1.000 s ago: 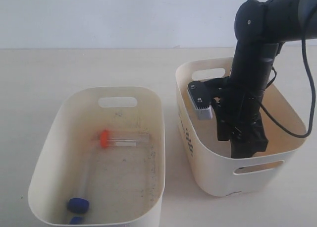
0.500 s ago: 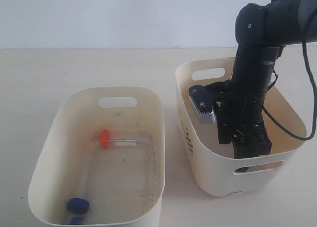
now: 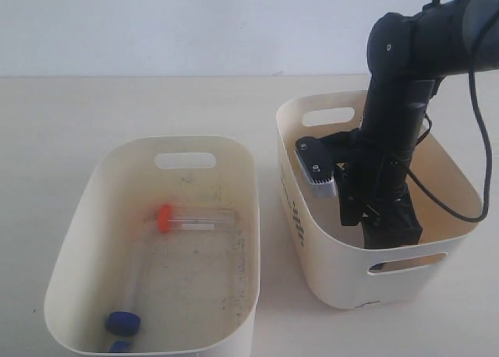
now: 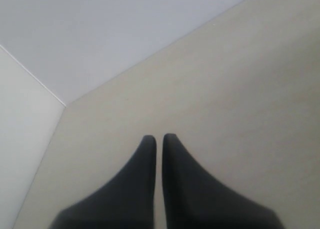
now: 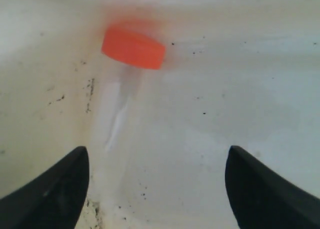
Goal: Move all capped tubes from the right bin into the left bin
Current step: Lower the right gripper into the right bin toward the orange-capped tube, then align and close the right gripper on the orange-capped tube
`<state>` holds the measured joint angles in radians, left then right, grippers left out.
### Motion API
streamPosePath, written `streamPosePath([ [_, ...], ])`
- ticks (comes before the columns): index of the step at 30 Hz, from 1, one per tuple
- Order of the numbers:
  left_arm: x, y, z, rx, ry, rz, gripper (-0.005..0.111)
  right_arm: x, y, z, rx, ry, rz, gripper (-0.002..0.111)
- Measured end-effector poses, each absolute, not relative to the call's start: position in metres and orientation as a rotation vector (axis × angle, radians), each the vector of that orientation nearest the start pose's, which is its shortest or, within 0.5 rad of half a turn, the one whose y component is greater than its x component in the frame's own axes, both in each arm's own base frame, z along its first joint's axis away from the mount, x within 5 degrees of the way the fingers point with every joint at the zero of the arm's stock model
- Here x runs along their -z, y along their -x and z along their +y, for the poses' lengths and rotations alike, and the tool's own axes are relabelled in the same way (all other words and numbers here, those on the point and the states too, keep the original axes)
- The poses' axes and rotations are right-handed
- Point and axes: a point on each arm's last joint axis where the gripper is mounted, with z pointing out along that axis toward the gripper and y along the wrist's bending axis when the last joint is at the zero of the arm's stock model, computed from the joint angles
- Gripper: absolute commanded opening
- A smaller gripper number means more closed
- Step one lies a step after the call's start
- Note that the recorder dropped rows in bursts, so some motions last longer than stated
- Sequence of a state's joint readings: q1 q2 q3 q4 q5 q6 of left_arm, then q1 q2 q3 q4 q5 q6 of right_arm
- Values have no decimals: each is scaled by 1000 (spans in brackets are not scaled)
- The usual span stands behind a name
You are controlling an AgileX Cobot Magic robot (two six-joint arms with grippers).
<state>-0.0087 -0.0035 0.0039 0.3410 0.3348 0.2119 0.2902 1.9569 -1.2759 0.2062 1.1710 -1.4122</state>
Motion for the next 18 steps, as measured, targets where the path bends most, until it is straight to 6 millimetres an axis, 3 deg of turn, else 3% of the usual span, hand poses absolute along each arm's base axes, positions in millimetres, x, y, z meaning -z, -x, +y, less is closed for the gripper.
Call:
streamPosePath([
  [8,-184,-53,10,-473,-413,1777,4,-135,-327,115,-487,2330,2264,71],
  [18,-184,-53,10,-473,-413,1777,4,-134,-325,115,-513,2343,2274,71],
])
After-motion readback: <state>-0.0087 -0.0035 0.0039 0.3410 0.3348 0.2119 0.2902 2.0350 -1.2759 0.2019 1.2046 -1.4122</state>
